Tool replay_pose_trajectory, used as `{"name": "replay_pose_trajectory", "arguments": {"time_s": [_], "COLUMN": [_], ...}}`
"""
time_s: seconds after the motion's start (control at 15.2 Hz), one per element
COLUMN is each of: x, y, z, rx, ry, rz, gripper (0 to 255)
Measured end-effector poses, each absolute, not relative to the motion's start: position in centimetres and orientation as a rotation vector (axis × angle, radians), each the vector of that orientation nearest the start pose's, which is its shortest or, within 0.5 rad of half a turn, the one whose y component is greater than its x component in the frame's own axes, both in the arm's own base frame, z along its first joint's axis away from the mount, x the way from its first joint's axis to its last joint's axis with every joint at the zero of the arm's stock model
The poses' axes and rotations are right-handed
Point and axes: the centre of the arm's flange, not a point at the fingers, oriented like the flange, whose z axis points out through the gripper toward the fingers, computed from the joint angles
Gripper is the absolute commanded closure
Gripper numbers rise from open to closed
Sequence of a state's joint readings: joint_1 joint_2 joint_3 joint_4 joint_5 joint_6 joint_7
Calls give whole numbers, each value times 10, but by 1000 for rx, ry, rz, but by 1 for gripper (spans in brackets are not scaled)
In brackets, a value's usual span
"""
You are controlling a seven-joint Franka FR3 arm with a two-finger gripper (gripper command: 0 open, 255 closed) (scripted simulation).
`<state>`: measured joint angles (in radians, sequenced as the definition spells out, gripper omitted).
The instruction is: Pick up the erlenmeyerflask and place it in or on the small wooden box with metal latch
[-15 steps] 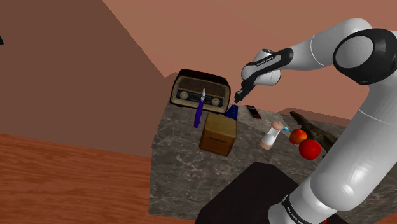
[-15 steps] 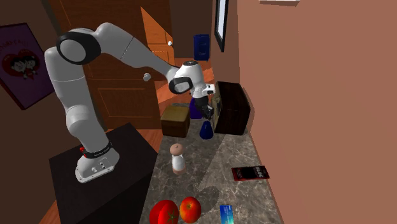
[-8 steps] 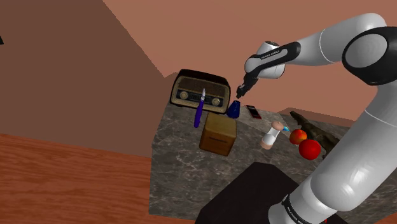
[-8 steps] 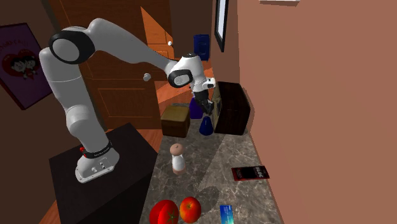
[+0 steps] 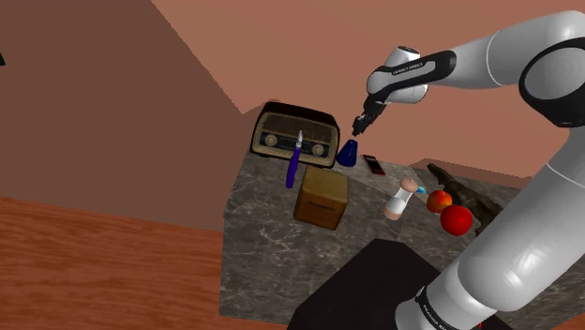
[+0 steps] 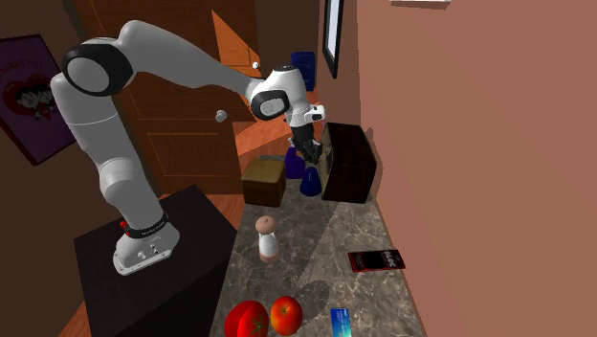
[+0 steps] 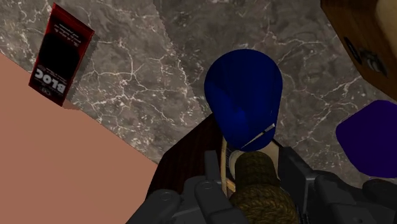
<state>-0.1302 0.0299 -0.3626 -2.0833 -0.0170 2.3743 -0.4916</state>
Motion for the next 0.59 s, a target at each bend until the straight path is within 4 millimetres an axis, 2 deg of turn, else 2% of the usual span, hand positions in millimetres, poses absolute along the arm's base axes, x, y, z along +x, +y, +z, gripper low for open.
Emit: {"name": "replay_pose_trajectory", "arguments": {"time_s": [0.59], "x": [509], "y": [-272], "z": [486], "rx": [-3267], "ry": [-18], "rz": [-362], "gripper": [255]}}
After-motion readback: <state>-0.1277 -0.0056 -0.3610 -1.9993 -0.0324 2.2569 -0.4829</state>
